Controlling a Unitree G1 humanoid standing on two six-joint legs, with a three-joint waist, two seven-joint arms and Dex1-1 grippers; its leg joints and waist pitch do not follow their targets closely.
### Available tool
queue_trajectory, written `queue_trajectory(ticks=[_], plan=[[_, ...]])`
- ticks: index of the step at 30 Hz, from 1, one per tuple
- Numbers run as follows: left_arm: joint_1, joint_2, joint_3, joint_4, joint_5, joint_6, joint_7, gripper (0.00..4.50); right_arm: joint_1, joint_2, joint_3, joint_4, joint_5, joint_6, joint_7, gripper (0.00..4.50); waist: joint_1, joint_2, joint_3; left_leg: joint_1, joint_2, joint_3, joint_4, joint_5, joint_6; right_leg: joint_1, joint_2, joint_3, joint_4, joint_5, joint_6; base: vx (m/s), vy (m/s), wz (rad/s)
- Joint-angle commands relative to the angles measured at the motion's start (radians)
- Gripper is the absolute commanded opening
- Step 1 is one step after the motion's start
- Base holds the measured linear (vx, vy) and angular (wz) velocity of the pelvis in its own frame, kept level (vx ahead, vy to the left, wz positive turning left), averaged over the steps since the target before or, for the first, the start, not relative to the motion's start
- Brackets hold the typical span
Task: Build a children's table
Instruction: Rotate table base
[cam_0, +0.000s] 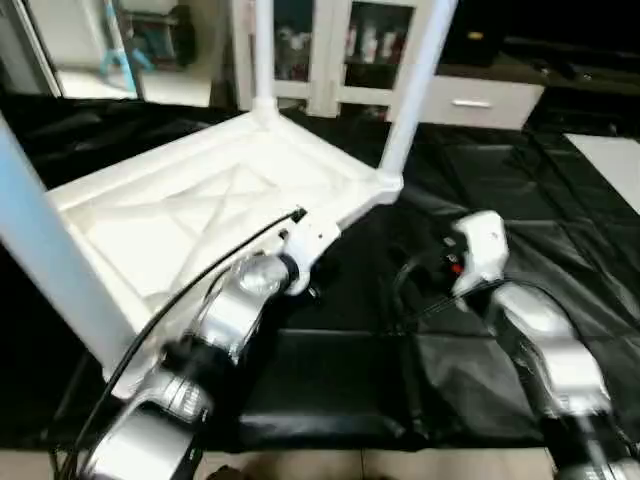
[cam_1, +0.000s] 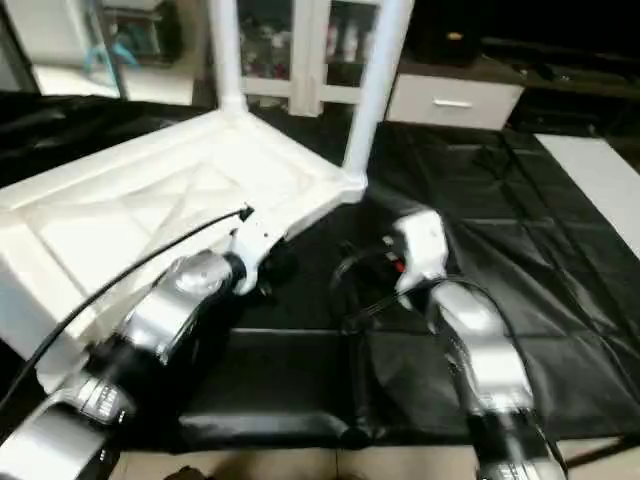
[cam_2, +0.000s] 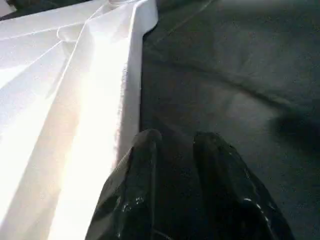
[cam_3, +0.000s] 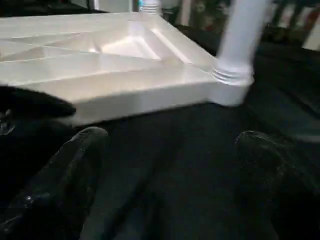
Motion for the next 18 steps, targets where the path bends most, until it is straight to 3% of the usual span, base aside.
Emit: queue_trajectory(ticks=[1, 8, 10, 18], plan=[[-0.058, -0.012, -0.015, 0.113, 0.034, -0.046, 0.035, 1.43, 0.023, -0.013, -0.023, -0.073, 0.02, 0.036, -0.009, 4.47, -0.004, 0.005, -0.073, 0.009, -0.004, 0.002, -0.076, -0.244, 0.007, 0.06, -0.007, 0.014, -0.077, -0.264, -0.12, 0.0, 0.0, 0.0], [-0.192, -0.017, -0.032, 0.383, 0.119, -0.154, 0.131, 1.43, 0.04, -0.008, -0.034, -0.117, 0.032, 0.066, -0.043, 4.47, -0.018, 0.011, -0.074, 0.008, -0.003, -0.004, -0.075, -0.269, 0.019, 0.056, -0.008, 0.01, -0.082, -0.294, -0.136, 0.0, 0.0, 0.0], [-0.206, -0.013, -0.037, 0.413, 0.13, -0.165, 0.144, 1.43, 0.039, -0.007, -0.033, -0.121, 0.03, 0.071, -0.044, 4.47, -0.022, 0.01, -0.074, 0.002, -0.002, -0.007, -0.077, -0.259, 0.021, 0.062, -0.009, 0.009, -0.078, -0.267, -0.146, 0.0, 0.0, 0.0], [-0.292, 0.037, -0.059, 0.607, 0.214, -0.253, 0.249, 1.43, 0.068, -0.015, -0.002, -0.186, 0.03, 0.106, -0.024, 4.47, -0.03, 0.011, -0.078, 0.003, -0.003, -0.01, -0.07, -0.2, 0.043, 0.069, -0.008, 0.012, -0.068, -0.161, -0.185, 0.0, 0.0, 0.0]])
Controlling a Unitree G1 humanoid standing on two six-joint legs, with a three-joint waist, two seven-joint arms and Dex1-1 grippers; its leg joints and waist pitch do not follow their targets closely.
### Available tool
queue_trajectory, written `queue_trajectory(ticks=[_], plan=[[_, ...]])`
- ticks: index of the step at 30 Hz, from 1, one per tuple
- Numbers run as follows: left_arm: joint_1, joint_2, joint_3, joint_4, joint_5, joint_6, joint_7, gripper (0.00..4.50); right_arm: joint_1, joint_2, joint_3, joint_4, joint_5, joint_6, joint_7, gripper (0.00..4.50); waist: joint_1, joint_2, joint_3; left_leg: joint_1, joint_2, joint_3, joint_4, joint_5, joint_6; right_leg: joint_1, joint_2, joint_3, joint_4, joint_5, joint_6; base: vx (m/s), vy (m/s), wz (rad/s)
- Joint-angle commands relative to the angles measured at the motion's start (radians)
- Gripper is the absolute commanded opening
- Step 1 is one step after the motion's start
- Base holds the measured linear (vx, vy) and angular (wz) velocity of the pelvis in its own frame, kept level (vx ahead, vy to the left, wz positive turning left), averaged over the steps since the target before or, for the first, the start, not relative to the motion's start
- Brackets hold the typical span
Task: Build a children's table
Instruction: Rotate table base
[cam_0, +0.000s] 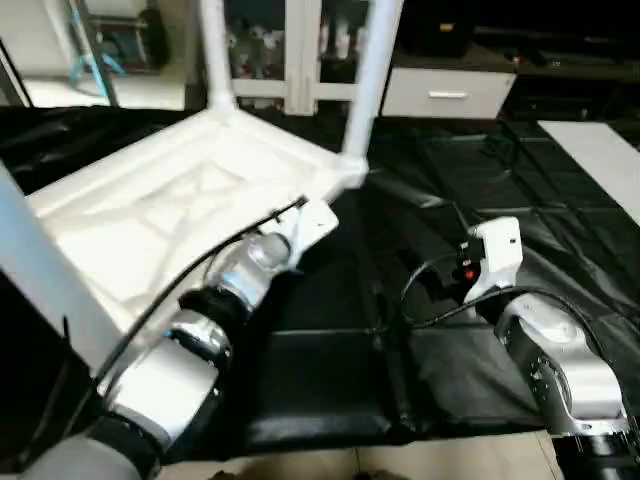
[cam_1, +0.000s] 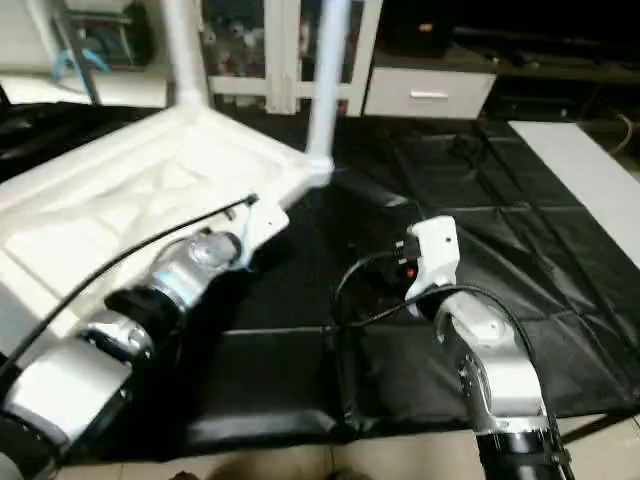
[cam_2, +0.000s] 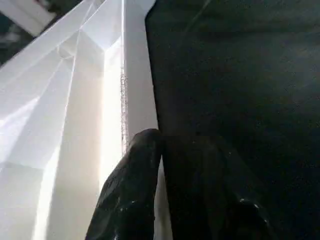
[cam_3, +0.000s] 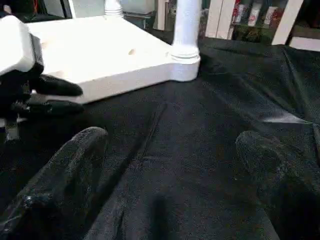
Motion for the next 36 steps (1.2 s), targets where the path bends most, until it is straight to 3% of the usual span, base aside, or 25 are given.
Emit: queue_trajectory(ticks=[1, 5, 9, 12, 14, 15, 16, 17, 18, 19, 20, 21, 22, 23, 25, 26, 27, 28, 29, 30, 31, 32, 33, 34, 36], plan=[[-0.025, 0.042, -0.007, 0.05, 0.034, -0.02, 0.052, 1.43, 0.016, -0.019, 0.018, -0.035, 0.007, 0.019, 0.024, 4.47, 0.011, 0.0, -0.077, 0.006, -0.004, 0.005, -0.069, -0.196, 0.051, 0.072, -0.021, 0.013, -0.061, -0.156, -0.187, 0.0, 0.0, 0.0], [-0.04, 0.064, -0.011, 0.082, 0.051, -0.061, 0.072, 1.43, 0.028, -0.025, 0.033, -0.055, 0.01, 0.028, 0.042, 4.47, 0.012, 0.005, -0.073, 0.011, 0.001, 0.005, -0.071, -0.22, 0.055, 0.067, -0.021, 0.014, -0.063, -0.178, -0.198, 0.0, 0.0, 0.0], [-0.057, 0.032, 0.057, 0.076, -0.01, -0.148, 0.04, 1.43, 0.029, -0.021, 0.03, -0.059, 0.005, 0.031, 0.037, 4.47, 0.018, 0.003, -0.071, 0.016, 0.001, 0.007, -0.073, -0.263, 0.039, 0.062, -0.025, 0.015, -0.07, -0.24, -0.203, 0.0, 0.0, 0.0], [-0.042, -0.072, 0.248, 0.001, -0.238, -0.207, -0.117, 1.43, 0.035, -0.018, 0.03, -0.067, 0.005, 0.029, 0.037, 4.47, 0.038, 0.007, -0.07, 0.021, 0.002, 0.011, -0.072, -0.262, 0.031, 0.058, -0.027, 0.016, -0.068, -0.218, -0.222, 0.0, 0.0, 0.0], [-0.021, -0.093, 0.284, -0.052, -0.301, -0.207, -0.167, 1.43, 0.041, -0.019, 0.032, -0.073, 0.006, 0.026, 0.042, 4.47, 0.05, 0.008, -0.071, 0.019, 0.006, 0.01, -0.073, -0.251, 0.027, 0.06, -0.029, 0.016, -0.061, -0.174, -0.243, 0.0, 0.0, 0.0], [0.027, -0.101, 0.294, -0.151, -0.357, -0.195, -0.228, 1.43, 0.048, -0.018, 0.034, -0.079, 0.008, 0.023, 0.044, 4.47, 0.056, 0.016, -0.073, 0.021, 0.005, 0.011, -0.072, -0.247, 0.029, 0.06, -0.028, 0.015, -0.058, -0.15, -0.243, 0.0, 0.0, 0.0], [0.053, -0.099, 0.29, -0.203, -0.375, -0.187, -0.254, 1.43, 0.051, -0.018, 0.035, -0.082, 0.008, 0.023, 0.044, 4.47, 0.056, 0.005, -0.07, 0.012, 0.007, 0.011, -0.075, -0.24, 0.037, 0.069, -0.03, 0.015, -0.055, -0.131, -0.249, 0.0, 0.0, 0.0], [0.113, -0.087, 0.284, -0.319, -0.42, -0.146, -0.31, 1.43, 0.055, -0.016, 0.035, -0.084, 0.01, 0.02, 0.045, 4.47, 0.056, 0.003, -0.072, 0.01, 0.005, 0.012, -0.074, -0.235, 0.043, 0.069, -0.03, 0.015, -0.054, -0.13, -0.245, 0.0, 0.0, 0.0], [0.113, -0.087, 0.284, -0.319, -0.42, -0.146, -0.31, 1.43, 0.055, -0.016, 0.035, -0.084, 0.01, 0.02, 0.045, 4.47, 0.053, 0.006, -0.071, 0.006, 0.004, 0.013, -0.075, -0.22, 0.054, 0.072, -0.031, 0.015, -0.054, -0.132, -0.243, 0.0, 0.0, 0.0], [0.313, -0.006, 0.25, -0.693, -0.584, 0.029, -0.483, 1.43, 0.068, -0.011, 0.038, -0.092, 0.022, 0.016, 0.057, 4.47, 0.055, 0.002, -0.076, 0.011, 0.015, 0.005, -0.077, -0.213, 0.047, 0.083, -0.046, 0.015, -0.039, -0.14, -0.252, 0.0, 0.0, 0.0], [0.361, 0.027, 0.241, -0.767, -0.604, 0.046, -0.516, 1.43, 0.071, -0.01, 0.041, -0.092, 0.024, 0.014, 0.063, 4.47, 0.045, -0.005, -0.067, -0.006, 0.01, 0.009, -0.082, -0.204, 0.057, 0.084, -0.039, 0.017, -0.043, -0.15, -0.253, 0.0, 0.0, 0.0], [0.364, 0.03, 0.24, -0.771, -0.605, 0.046, -0.518, 1.43, 0.071, -0.01, 0.041, -0.092, 0.024, 0.014, 0.063, 4.47, 0.037, 0.009, -0.066, 0.002, 0.011, 0.014, -0.081, -0.228, 0.057, 0.066, -0.032, 0.018, -0.054, -0.207, -0.235, 0.0, 0.0, 0.0], [0.435, 0.085, 0.238, -0.862, -0.624, 0.067, -0.544, 1.43, 0.076, -0.008, 0.049, -0.092, 0.026, 0.009, 0.073, 4.47, 0.035, 0.004, -0.067, 0.012, 0.01, 0.018, -0.076, -0.252, 0.054, 0.056, -0.027, 0.018, -0.061, -0.246, -0.223, 0.0, 0.0, 0.0], [0.48, 0.113, 0.254, -0.917, -0.637, 0.092, -0.562, 1.43, 0.079, -0.007, 0.056, -0.093, 0.027, 0.006, 0.08, 4.47, 0.032, 0.012, -0.069, 0.011, 0.012, 0.016, -0.078, -0.253, 0.04, 0.058, -0.027, 0.019, -0.059, -0.258, -0.21, 0.0, 0.0, 0.0], [0.558, 0.161, 0.287, -1.013, -0.679, 0.145, -0.579, 1.77, 0.083, -0.003, 0.066, -0.094, 0.031, 0.0, 0.093, 4.47, 0.029, 0.019, -0.058, 0.018, 0.016, 0.015, -0.086, -0.325, -0.002, 0.047, -0.021, 0.015, -0.065, -0.355, -0.171, 0.0, 0.0, 0.0], [0.571, 0.168, 0.293, -1.029, -0.692, 0.157, -0.584, 1.77, 0.083, -0.002, 0.067, -0.095, 0.033, 0.0, 0.095, 4.47, 0.028, 0.02, -0.056, 0.021, 0.015, 0.016, -0.088, -0.343, -0.009, 0.043, -0.017, 0.015, -0.071, -0.376, -0.161, 0.0, 0.0, 0.0], [0.676, 0.226, 0.336, -1.151, -0.793, 0.241, -0.626, 1.8, 0.089, 0.007, 0.075, -0.105, 0.049, -0.002, 0.112, 4.47, 0.032, 0.015, -0.056, 0.029, 0.018, 0.015, -0.087, -0.378, -0.021, 0.037, -0.02, 0.016, -0.068, -0.396, -0.156, 0.0, 0.0, 0.0], [0.713, 0.246, 0.349, -1.189, -0.826, 0.268, -0.644, 1.9, 0.092, 0.011, 0.078, -0.11, 0.054, -0.003, 0.117, 4.47, 0.032, 0.019, -0.054, 0.026, 0.02, 0.011, -0.091, -0.389, -0.028, 0.038, -0.022, 0.017, -0.065, -0.405, -0.156, 0.0, 0.0, 0.0], [0.727, 0.257, 0.351, -1.205, -0.835, 0.278, -0.654, 2.04, 0.093, 0.011, 0.078, -0.112, 0.056, -0.003, 0.119, 4.47, 0.026, 0.018, -0.047, 0.019, 0.015, 0.01, -0.097, -0.42, -0.033, 0.038, -0.016, 0.014, -0.072, -0.452, -0.133, 0.0, 0.0, 0.0], [0.814, 0.329, 0.364, -1.304, -0.889, 0.341, -0.712, 2.15, 0.098, 0.015, 0.082, -0.121, 0.064, -0.007, 0.133, 4.47, 0.028, 0.019, -0.049, 0.027, 0.015, 0.011, -0.095, -0.432, -0.036, 0.032, -0.013, 0.014, -0.077, -0.467, -0.122, 0.0, 0.0, 0.0], [0.869, 0.374, 0.38, -1.361, -0.917, 0.376, -0.744, 2.2, 0.102, 0.016, 0.084, -0.126, 0.068, -0.011, 0.143, 4.47, 0.024, 0.024, -0.047, 0.021, 0.016, 0.008, -0.101, -0.428, -0.041, 0.034, -0.012, 0.018, -0.07, -0.442, -0.117, 0.0, 0.0, 0.0], [0.869, 0.374, 0.38, -1.361, -0.917, 0.376, -0.744, 2.25, 0.102, 0.016, 0.084, -0.126, 0.068, -0.011, 0.143, 4.47, 0.023, 0.025, -0.046, 0.019, 0.015, 0.006, -0.103, -0.436, -0.043, 0.035, -0.011, 0.016, -0.069, -0.447, -0.112, 0.0, 0.0, 0.0], [0.915, 0.414, 0.403, -1.398, -0.946, 0.402, -0.773, 2.25, 0.105, 0.017, 0.083, -0.129, 0.07, -0.015, 0.149, 4.47, 0.026, 0.03, -0.048, 0.032, 0.013, 0.009, -0.1, -0.457, -0.046, 0.025, -0.007, 0.017, -0.077, -0.46, -0.102, 0.0, 0.0, 0.0], [0.958, 0.459, 0.439, -1.415, -0.969, 0.423, -0.813, 2.51, 0.108, 0.016, 0.083, -0.132, 0.074, -0.017, 0.155, 4.47, 0.024, 0.028, -0.047, 0.031, 0.012, 0.01, -0.098, -0.461, -0.047, 0.024, -0.01, 0.019, -0.077, -0.452, -0.106, 0.0, 0.0, 0.0], [0.99, 0.493, 0.47, -1.423, -0.986, 0.437, -0.844, 2.51, 0.11, 0.016, 0.083, -0.134, 0.077, -0.019, 0.158, 4.47, 0.024, 0.031, -0.044, 0.025, 0.01, 0.007, -0.102, -0.465, -0.047, 0.029, -0.01, 0.018, -0.077, -0.474, -0.097, 0.0, 0.0, 0.0]])
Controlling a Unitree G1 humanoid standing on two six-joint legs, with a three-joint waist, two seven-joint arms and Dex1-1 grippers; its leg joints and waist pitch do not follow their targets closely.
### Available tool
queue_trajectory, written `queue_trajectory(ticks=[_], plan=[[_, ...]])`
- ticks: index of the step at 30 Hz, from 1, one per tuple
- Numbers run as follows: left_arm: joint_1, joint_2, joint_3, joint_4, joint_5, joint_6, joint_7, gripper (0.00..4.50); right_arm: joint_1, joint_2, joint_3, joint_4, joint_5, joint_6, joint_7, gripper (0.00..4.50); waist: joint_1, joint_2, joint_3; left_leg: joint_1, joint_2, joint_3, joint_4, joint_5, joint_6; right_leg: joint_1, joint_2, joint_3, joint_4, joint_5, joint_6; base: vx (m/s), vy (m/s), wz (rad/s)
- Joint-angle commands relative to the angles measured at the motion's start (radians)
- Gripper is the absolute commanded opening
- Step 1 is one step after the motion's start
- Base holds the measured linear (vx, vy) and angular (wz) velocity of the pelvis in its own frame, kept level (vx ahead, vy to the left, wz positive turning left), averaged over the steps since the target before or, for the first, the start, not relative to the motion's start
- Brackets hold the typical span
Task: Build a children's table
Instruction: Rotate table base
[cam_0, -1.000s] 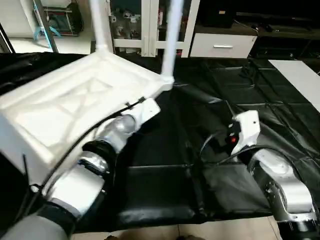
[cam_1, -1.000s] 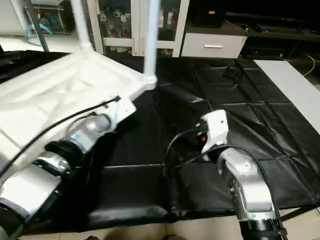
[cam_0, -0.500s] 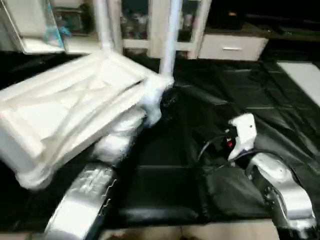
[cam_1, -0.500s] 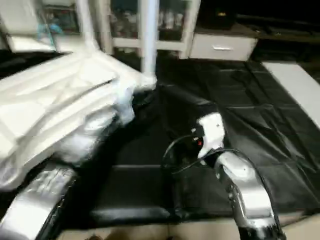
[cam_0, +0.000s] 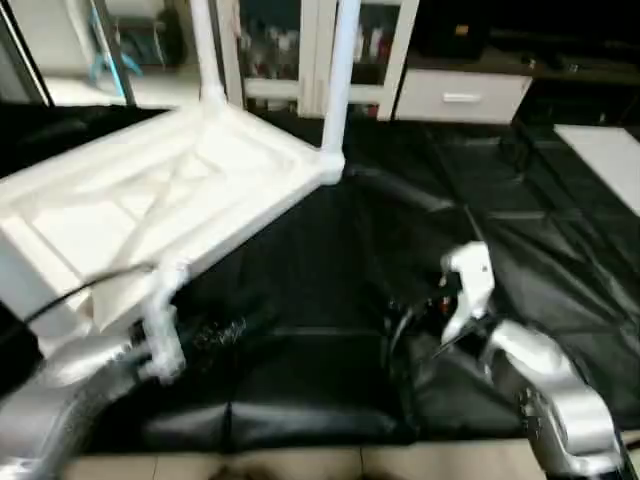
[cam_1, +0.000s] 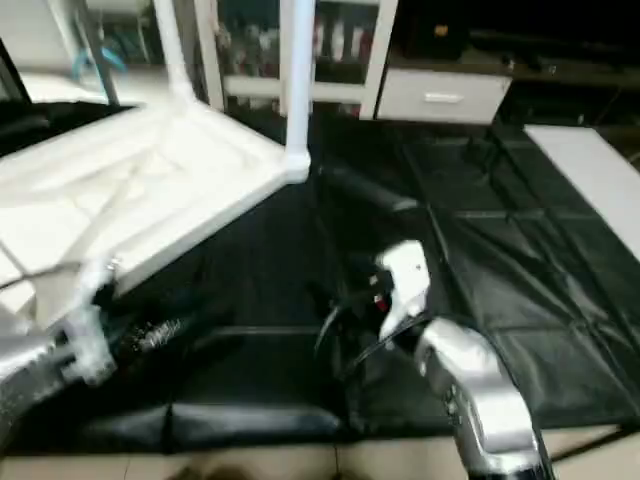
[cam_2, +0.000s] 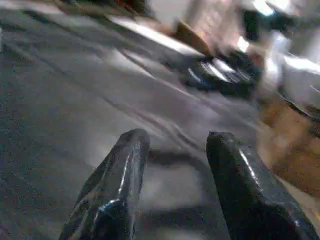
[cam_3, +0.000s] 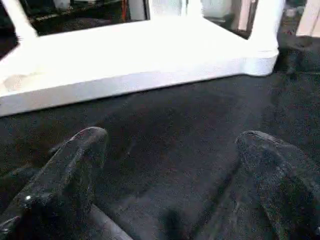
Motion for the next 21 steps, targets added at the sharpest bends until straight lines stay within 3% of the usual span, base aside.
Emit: queue_trajectory(ticks=[1, 2, 4, 8, 12, 14, 17, 19, 21], plan=[[0.041, 0.052, 0.079, -0.013, -0.022, 0.006, -0.068, 2.51, 0.006, -0.007, -0.006, -0.017, 0.009, -0.016, 0.011, 4.47, -0.005, 0.02, -0.044, 0.026, -0.003, 0.003, -0.096, -0.474, -0.041, 0.024, -0.013, 0.019, -0.085, -0.481, -0.085, 0.0, 0.0, 0.0], [0.062, 0.071, 0.108, -0.006, -0.024, -0.001, -0.078, 2.51, 0.009, -0.007, -0.006, -0.017, 0.009, -0.018, 0.013, 4.47, -0.006, 0.023, -0.043, 0.02, -0.004, 0.001, -0.1, -0.472, -0.042, 0.029, -0.014, 0.019, -0.083, -0.486, -0.081, 0.0, 0.0, 0.0], [0.094, 0.099, 0.165, 0.007, -0.051, 0.008, -0.09, 2.51, 0.015, -0.006, -0.006, -0.019, 0.007, -0.021, 0.015, 4.47, -0.005, 0.024, -0.043, 0.027, -0.003, 0.001, -0.099, -0.49, -0.046, 0.023, -0.012, 0.019, -0.086, -0.499, -0.076, 0.0, 0.0, 0.0], [0.176, 0.158, 0.262, 0.021, -0.087, 0.03, -0.156, 2.51, 0.027, -0.006, -0.005, -0.025, 0.011, -0.022, 0.02, 4.47, -0.005, 0.02, -0.042, 0.026, -0.003, -0.001, -0.1, -0.5, -0.043, 0.022, -0.014, 0.02, -0.086, -0.504, -0.078, 0.0, 0.0, 0.0], [0.263, 0.217, 0.328, 0.051, -0.104, 0.088, -0.214, 2.51, 0.033, -0.007, 0.001, -0.019, 0.009, -0.032, 0.026, 4.47, -0.005, 0.025, -0.04, 0.03, -0.002, -0.001, -0.102, -0.519, -0.044, 0.019, -0.013, 0.021, -0.087, -0.51, -0.077, 0.0, 0.0, 0.0], [0.312, 0.243, 0.369, 0.078, -0.113, 0.117, -0.246, 2.51, 0.034, -0.007, -0.001, -0.018, 0.009, -0.036, 0.027, 4.47, -0.007, 0.024, -0.038, 0.025, -0.003, -0.003, -0.104, -0.525, -0.039, 0.021, -0.013, 0.021, -0.087, -0.519, -0.074, 0.0, 0.0, 0.0], [0.332, 0.254, 0.413, 0.104, -0.144, 0.149, -0.263, 2.81, 0.035, -0.006, -0.005, -0.019, 0.012, -0.035, 0.028, 4.47, -0.007, 0.026, -0.036, 0.033, -0.002, -0.004, -0.105, -0.554, -0.043, 0.016, -0.011, 0.021, -0.091, -0.536, -0.075, 0.0, 0.0, 0.0], [0.319, 0.239, 0.485, 0.161, -0.169, 0.143, -0.232, 2.81, 0.038, -0.006, -0.003, -0.017, 0.013, -0.036, 0.031, 4.47, -0.006, 0.018, -0.032, 0.037, -0.003, -0.005, -0.105, -0.583, -0.042, 0.013, -0.012, 0.019, -0.097, -0.565, -0.07, 0.0, 0.0, 0.0], [0.33, 0.243, 0.523, 0.193, -0.172, 0.141, -0.233, 3.05, 0.041, -0.006, 0.001, -0.014, 0.013, -0.039, 0.034, 4.47, -0.006, 0.019, -0.027, 0.04, -0.005, -0.008, -0.107, -0.611, -0.045, 0.013, -0.013, 0.015, -0.104, -0.613, -0.055, 0.0, 0.0, 0.0]])
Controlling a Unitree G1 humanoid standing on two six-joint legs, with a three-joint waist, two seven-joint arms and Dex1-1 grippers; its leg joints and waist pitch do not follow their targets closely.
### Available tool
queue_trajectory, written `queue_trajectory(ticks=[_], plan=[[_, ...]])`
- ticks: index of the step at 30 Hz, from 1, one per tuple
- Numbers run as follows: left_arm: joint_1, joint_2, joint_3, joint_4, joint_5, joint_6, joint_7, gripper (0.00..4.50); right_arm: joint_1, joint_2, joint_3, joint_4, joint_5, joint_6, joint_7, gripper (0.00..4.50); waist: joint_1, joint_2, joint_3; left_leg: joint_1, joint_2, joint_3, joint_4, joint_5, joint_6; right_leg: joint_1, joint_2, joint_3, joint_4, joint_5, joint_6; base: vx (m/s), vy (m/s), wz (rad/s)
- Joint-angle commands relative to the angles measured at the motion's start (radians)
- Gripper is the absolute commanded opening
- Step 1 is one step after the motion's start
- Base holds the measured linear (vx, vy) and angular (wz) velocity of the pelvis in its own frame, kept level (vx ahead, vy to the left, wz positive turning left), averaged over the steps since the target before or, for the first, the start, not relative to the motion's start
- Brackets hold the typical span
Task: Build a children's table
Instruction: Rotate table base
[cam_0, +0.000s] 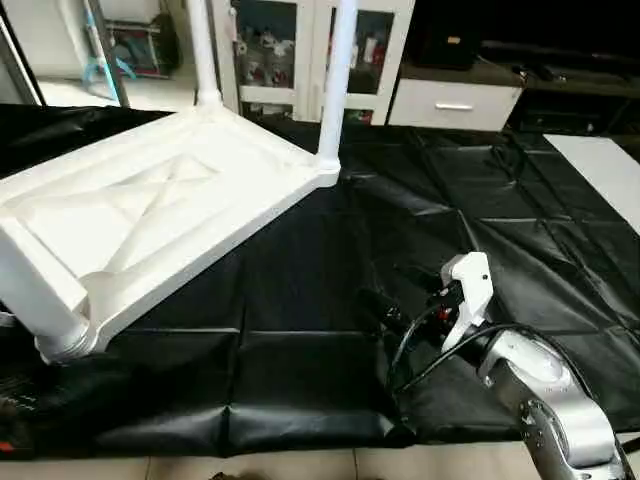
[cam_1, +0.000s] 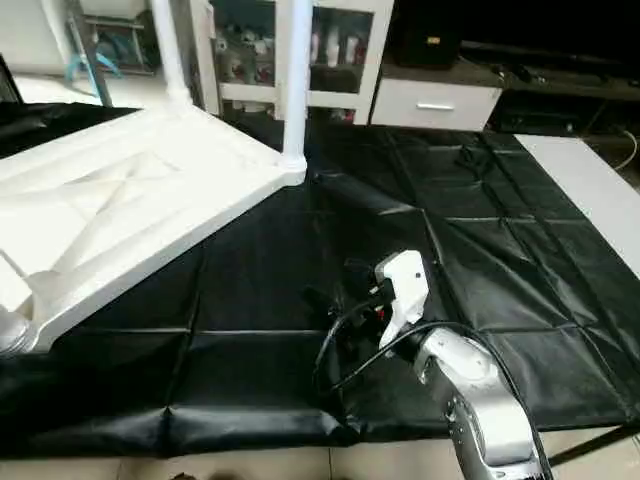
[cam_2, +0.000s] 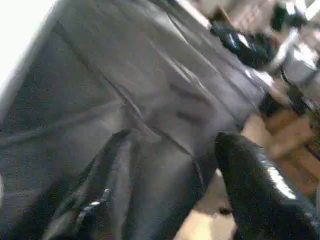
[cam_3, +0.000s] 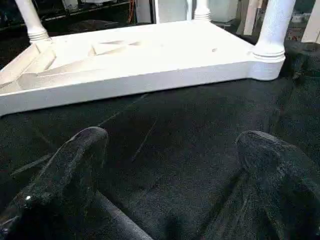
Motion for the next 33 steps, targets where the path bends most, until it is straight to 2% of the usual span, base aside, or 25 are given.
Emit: queue_trajectory(ticks=[1, 4, 5, 7, 8, 9, 10, 12, 13, 14, 15, 16, 17, 18, 19, 20, 21, 22, 23, 24, 25, 26, 27, 30, 33], plan=[[0.013, 0.012, 0.046, 0.029, -0.004, -0.005, -0.002, 3.05, 0.005, -0.008, -0.003, -0.008, 0.005, -0.014, 0.003, 4.47, -0.005, 0.029, -0.023, 0.029, -0.005, -0.007, -0.105, -0.625, -0.046, 0.002, -0.015, 0.012, -0.105, -0.639, -0.048, 0.0, 0.0, 0.0], [0.031, 0.024, 0.065, 0.056, 0.014, -0.017, -0.012, 3.25, 0.003, -0.009, -0.003, -0.006, 0.005, -0.016, 0.005, 4.47, -0.014, 0.031, -0.019, 0.041, -0.005, -0.02, -0.111, -0.683, -0.047, 0.011, -0.018, -0.005, -0.126, -0.718, -0.021, 0.0, 0.0, 0.0], [0.036, 0.031, 0.076, 0.086, 0.034, -0.035, -0.019, 3.44, 0.001, -0.01, -0.004, -0.005, 0.005, -0.016, 0.007, 4.47, -0.015, 0.03, -0.019, 0.041, -0.005, -0.022, -0.114, -0.685, -0.045, 0.015, -0.018, -0.008, -0.129, -0.71, -0.021, 0.0, 0.0, 0.0], [0.041, 0.042, 0.084, 0.114, 0.05, -0.045, -0.031, 3.56, 0.0, -0.011, -0.006, -0.003, 0.004, -0.017, 0.009, 4.47, -0.017, 0.036, -0.016, 0.045, -0.004, -0.028, -0.123, -0.705, -0.047, 0.022, -0.017, -0.014, -0.133, -0.69, -0.024, 0.0, 0.0, 0.0], [0.047, 0.052, 0.088, 0.132, 0.066, -0.052, -0.038, 3.62, -0.001, -0.012, -0.006, -0.002, 0.004, -0.017, 0.01, 4.47, -0.023, 0.04, -0.014, 0.044, -0.001, -0.034, -0.133, -0.736, -0.049, 0.033, -0.015, -0.025, -0.134, -0.661, -0.032, 0.0, 0.0, 0.0], [0.051, 0.058, 0.091, 0.142, 0.076, -0.056, -0.042, 3.67, -0.001, -0.013, -0.007, -0.002, 0.004, -0.017, 0.011, 4.47, -0.027, 0.042, -0.012, 0.048, 0.002, -0.038, -0.14, -0.765, -0.052, 0.037, -0.013, -0.032, -0.135, -0.629, -0.041, 0.0, 0.0, 0.0], [0.055, 0.068, 0.095, 0.16, 0.089, -0.067, -0.049, 3.87, -0.001, -0.014, -0.007, -0.002, 0.004, -0.017, 0.012, 4.47, -0.028, 0.04, -0.013, 0.046, 0.003, -0.041, -0.144, -0.77, -0.054, 0.045, -0.016, -0.031, -0.127, -0.599, -0.05, 0.0, 0.0, 0.0], [0.041, 0.078, 0.115, 0.2, 0.102, -0.09, -0.045, 3.95, -0.001, -0.016, -0.01, 0.001, 0.003, -0.02, 0.015, 4.47, -0.033, 0.036, -0.006, 0.053, 0.001, -0.04, -0.144, -0.795, -0.056, 0.039, -0.016, -0.038, -0.141, -0.643, -0.046, 0.0, 0.0, 0.0], [0.032, 0.081, 0.123, 0.217, 0.106, -0.102, -0.044, 4.0, -0.001, -0.016, -0.011, 0.001, 0.003, -0.021, 0.015, 4.47, -0.038, 0.039, 0.005, 0.065, -0.002, -0.038, -0.147, -0.829, -0.052, 0.034, -0.004, -0.062, -0.165, -0.696, -0.027, 0.0, 0.0, 0.0], [0.019, 0.083, 0.13, 0.236, 0.116, -0.128, -0.04, 4.03, -0.001, -0.017, -0.012, 0.002, 0.003, -0.022, 0.016, 4.47, -0.041, 0.041, 0.004, 0.066, -0.001, -0.036, -0.149, -0.834, -0.047, 0.044, 0.0, -0.073, -0.166, -0.696, -0.02, 0.0, 0.0, 0.0], [0.008, 0.085, 0.136, 0.25, 0.12, -0.144, -0.036, 4.08, -0.001, -0.017, -0.012, 0.002, 0.003, -0.022, 0.016, 4.47, -0.035, 0.057, 0.007, 0.045, 0.016, -0.027, -0.189, -0.876, -0.049, 0.083, 0.013, -0.095, -0.125, -0.606, -0.036, -0.058, -0.021, -0.02], [-0.006, 0.086, 0.143, 0.264, 0.12, -0.158, -0.037, 4.19, 0.0, -0.017, -0.012, 0.002, 0.003, -0.022, 0.017, 4.47, 0.011, 0.07, -0.001, -0.027, 0.045, -0.004, -0.247, -0.936, -0.066, 0.155, 0.009, -0.067, 0.043, -0.366, -0.072, -0.058, -0.06, 0.13], [-0.02, 0.087, 0.149, 0.274, 0.122, -0.176, -0.032, 4.38, 0.002, -0.017, -0.011, 0.002, 0.002, -0.023, 0.018, 4.47, 0.035, 0.063, 0.003, -0.036, 0.048, 0.017, -0.258, -0.956, -0.063, 0.144, 0.014, -0.057, 0.076, -0.286, -0.071, -0.058, -0.06, 0.13], [-0.032, 0.088, 0.153, 0.281, 0.123, -0.183, -0.032, 4.38, 0.004, -0.018, -0.011, 0.002, 0.001, -0.025, 0.019, 4.47, 0.035, 0.018, -0.007, 0.024, 0.025, 0.024, -0.21, -0.826, -0.046, 0.088, -0.007, 0.001, 0.039, -0.442, -0.038, 0.048, -0.123, 0.14], [-0.034, 0.089, 0.153, 0.283, 0.124, -0.185, -0.032, 4.44, 0.004, -0.018, -0.01, 0.003, 0.001, -0.026, 0.019, 4.47, 0.032, -0.022, -0.009, 0.067, -0.003, 0.007, -0.12, -0.677, -0.045, 0.024, -0.048, 0.025, -0.073, -0.709, -0.008, 0.068, -0.116, -0.05], [-0.048, 0.089, 0.155, 0.298, 0.133, -0.208, -0.035, 4.44, 0.007, -0.019, -0.01, 0.003, 0.0, -0.027, 0.021, 4.47, 0.043, -0.023, -0.008, 0.085, -0.017, -0.011, -0.01, -0.404, -0.006, -0.014, -0.126, 0.062, -0.162, -1.021, 0.009, 0.068, -0.116, -0.05], [-0.056, 0.088, 0.157, 0.307, 0.137, -0.221, -0.035, 4.47, 0.008, -0.02, -0.011, 0.003, 0.001, -0.028, 0.022, 4.47, 0.064, 0.001, -0.023, 0.034, 0.007, -0.03, -0.07, -0.235, -0.005, 0.052, -0.12, 0.074, -0.124, -0.907, -0.022, 0.056, -0.052, -0.15], [-0.065, 0.086, 0.157, 0.314, 0.144, -0.237, -0.035, 4.47, 0.008, -0.021, -0.011, 0.004, 0.001, -0.028, 0.022, 4.47, 0.071, 0.011, -0.032, 0.036, 0.014, -0.018, -0.106, -0.211, -0.024, 0.048, -0.055, 0.042, -0.082, -0.608, -0.058, 0.055, -0.032, -0.05], [-0.073, 0.084, 0.158, 0.316, 0.146, -0.247, -0.035, 4.47, 0.009, -0.021, -0.012, 0.003, 0.001, -0.028, 0.023, 4.47, 0.071, 0.014, -0.031, 0.04, 0.014, -0.014, -0.111, -0.235, -0.026, 0.044, -0.039, 0.035, -0.069, -0.496, -0.081, 0.055, -0.032, -0.05], [-0.078, 0.081, 0.157, 0.307, 0.144, -0.246, -0.035, 4.47, 0.009, -0.021, -0.013, 0.004, 0.002, -0.028, 0.024, 4.47, 0.078, 0.024, -0.027, 0.048, 0.015, -0.006, -0.113, -0.317, -0.04, 0.037, -0.028, 0.035, -0.061, -0.402, -0.128, 0.0, 0.0, 0.0], [-0.087, 0.076, 0.155, 0.297, 0.139, -0.244, -0.04, 4.47, 0.008, -0.022, -0.012, 0.005, 0.002, -0.028, 0.024, 4.47, 0.076, 0.025, -0.021, 0.048, 0.013, -0.004, -0.114, -0.374, -0.048, 0.033, -0.026, 0.036, -0.063, -0.413, -0.141, 0.0, 0.0, 0.0], [-0.095, 0.072, 0.155, 0.288, 0.129, -0.236, -0.045, 4.47, 0.008, -0.022, -0.012, 0.006, 0.002, -0.029, 0.025, 4.47, 0.076, 0.025, -0.023, 0.048, 0.014, -0.008, -0.116, -0.425, -0.059, 0.04, -0.028, 0.037, -0.059, -0.422, -0.155, 0.0, 0.0, 0.0], [-0.105, 0.067, 0.154, 0.273, 0.113, -0.221, -0.047, 4.47, 0.007, -0.022, -0.011, 0.009, 0.002, -0.031, 0.026, 4.47, 0.074, 0.022, -0.026, 0.041, 0.012, -0.012, -0.119, -0.43, -0.064, 0.051, -0.028, 0.037, -0.055, -0.411, -0.156, 0.0, 0.0, 0.0], [-0.136, 0.052, 0.119, 0.265, 0.137, -0.272, -0.048, 4.47, 0.0, -0.021, -0.008, 0.017, 0.0, -0.035, 0.025, 4.47, 0.07, 0.022, -0.03, 0.033, 0.011, -0.014, -0.119, -0.376, -0.056, 0.06, -0.026, 0.037, -0.045, -0.309, -0.166, 0.0, 0.0, 0.0], [-0.182, 0.034, 0.081, 0.257, 0.167, -0.307, -0.01, 4.47, -0.007, -0.018, -0.003, 0.019, -0.001, -0.037, 0.024, 4.47, 0.065, 0.02, -0.034, 0.039, 0.009, -0.012, -0.114, -0.377, -0.055, 0.064, -0.027, 0.037, -0.042, -0.283, -0.169, 0.0, 0.0, 0.0]])
